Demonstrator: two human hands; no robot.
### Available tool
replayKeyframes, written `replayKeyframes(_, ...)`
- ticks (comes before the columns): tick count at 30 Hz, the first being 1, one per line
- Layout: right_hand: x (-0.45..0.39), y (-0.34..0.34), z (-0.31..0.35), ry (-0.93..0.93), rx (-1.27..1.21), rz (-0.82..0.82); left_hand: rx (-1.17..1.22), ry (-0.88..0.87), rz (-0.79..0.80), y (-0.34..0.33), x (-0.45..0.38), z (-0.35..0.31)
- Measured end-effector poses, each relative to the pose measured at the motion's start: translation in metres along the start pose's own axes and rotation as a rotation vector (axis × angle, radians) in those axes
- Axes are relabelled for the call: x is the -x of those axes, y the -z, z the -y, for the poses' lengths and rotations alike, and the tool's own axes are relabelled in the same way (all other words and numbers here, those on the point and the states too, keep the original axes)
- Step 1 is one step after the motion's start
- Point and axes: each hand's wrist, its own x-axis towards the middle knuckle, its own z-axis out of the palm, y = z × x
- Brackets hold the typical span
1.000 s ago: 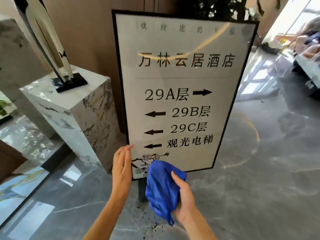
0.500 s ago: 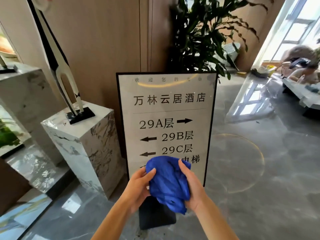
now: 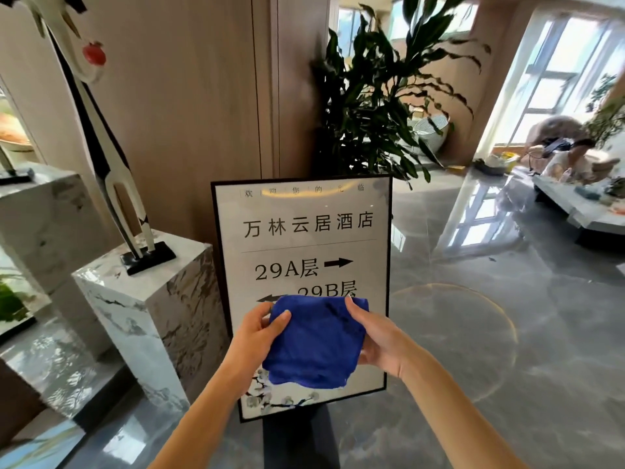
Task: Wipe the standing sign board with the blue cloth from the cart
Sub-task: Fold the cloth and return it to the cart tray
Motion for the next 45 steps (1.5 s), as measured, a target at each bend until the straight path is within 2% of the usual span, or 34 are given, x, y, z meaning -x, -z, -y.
replayKeyframes(5,0.000,0.002,0.018,0.112,-0.003,0.001,0.098,0.003,-0.049,-0.010,-0.005,-0.015)
replayKeyframes(9,0.004,0.007,0.031,0.283,-0.035,0.022,0.190,0.032,-0.038,-0.009,-0.013,-0.025)
replayKeyframes(13,0.010,0.012,0.043,0.409,0.344,0.100,0.142,-0.007,-0.031,-0.007,-0.021,-0.033)
replayKeyframes(16,0.009,0.011,0.050,0.480,0.544,-0.028,0.018,-0.074,0.016,-0.007,-0.029,-0.043)
replayKeyframes(22,0.002,0.007,0.067,0.555,0.738,-0.208,-0.233,-0.129,0.021,-0.011,-0.045,-0.067)
replayKeyframes(27,0.000,0.006,0.079,0.631,0.882,-0.345,-0.273,-0.110,-0.066,-0.008,-0.052,-0.074)
replayKeyframes(31,0.000,0.005,0.082,0.699,0.994,-0.464,-0.358,-0.172,-0.156,-0.007,-0.049,-0.080)
replayKeyframes(39,0.007,0.004,0.107,0.697,1.203,-0.613,-0.526,-0.259,-0.188,0.002,-0.045,-0.108)
replayKeyframes(45,0.011,-0.006,0.121,0.729,1.299,-0.612,-0.735,-0.387,-0.212,0.003,-0.048,-0.127)
